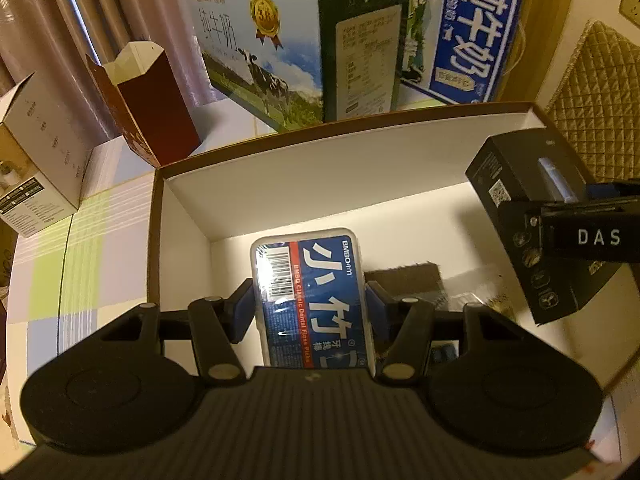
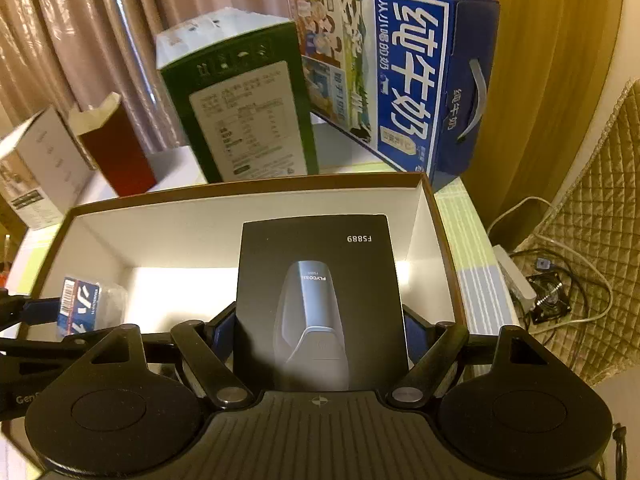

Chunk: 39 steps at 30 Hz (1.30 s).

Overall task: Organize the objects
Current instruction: 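Carry the toothbrush pack and shaver box into the box and open both tools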

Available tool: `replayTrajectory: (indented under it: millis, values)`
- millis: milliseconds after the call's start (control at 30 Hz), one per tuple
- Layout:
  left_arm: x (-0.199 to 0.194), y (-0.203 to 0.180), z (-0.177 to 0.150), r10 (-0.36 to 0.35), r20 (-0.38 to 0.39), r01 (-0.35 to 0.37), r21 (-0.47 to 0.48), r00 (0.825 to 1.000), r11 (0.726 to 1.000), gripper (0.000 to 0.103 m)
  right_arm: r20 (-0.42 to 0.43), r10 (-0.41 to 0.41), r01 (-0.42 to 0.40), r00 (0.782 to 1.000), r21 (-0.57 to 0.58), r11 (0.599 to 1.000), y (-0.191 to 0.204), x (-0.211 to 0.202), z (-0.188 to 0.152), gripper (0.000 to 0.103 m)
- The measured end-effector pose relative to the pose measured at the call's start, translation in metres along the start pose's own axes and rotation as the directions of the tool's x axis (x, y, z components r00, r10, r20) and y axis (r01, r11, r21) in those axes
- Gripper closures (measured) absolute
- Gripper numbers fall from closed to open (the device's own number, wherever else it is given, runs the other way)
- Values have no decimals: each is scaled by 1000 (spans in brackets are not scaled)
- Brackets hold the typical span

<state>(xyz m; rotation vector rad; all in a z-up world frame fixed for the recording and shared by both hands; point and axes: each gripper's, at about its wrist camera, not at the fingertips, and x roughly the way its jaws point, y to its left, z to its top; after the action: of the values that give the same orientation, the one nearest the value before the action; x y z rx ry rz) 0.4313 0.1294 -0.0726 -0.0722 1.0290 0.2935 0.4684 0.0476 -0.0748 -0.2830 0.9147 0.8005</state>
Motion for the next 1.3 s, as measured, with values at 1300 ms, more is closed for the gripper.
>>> replayTrajectory:
  millis: [1300]
  values:
    - [-49,17,-13,13,63,-8,-76,998,997,16,79,153,-152,985,-18,988,-19,-70,-47,2]
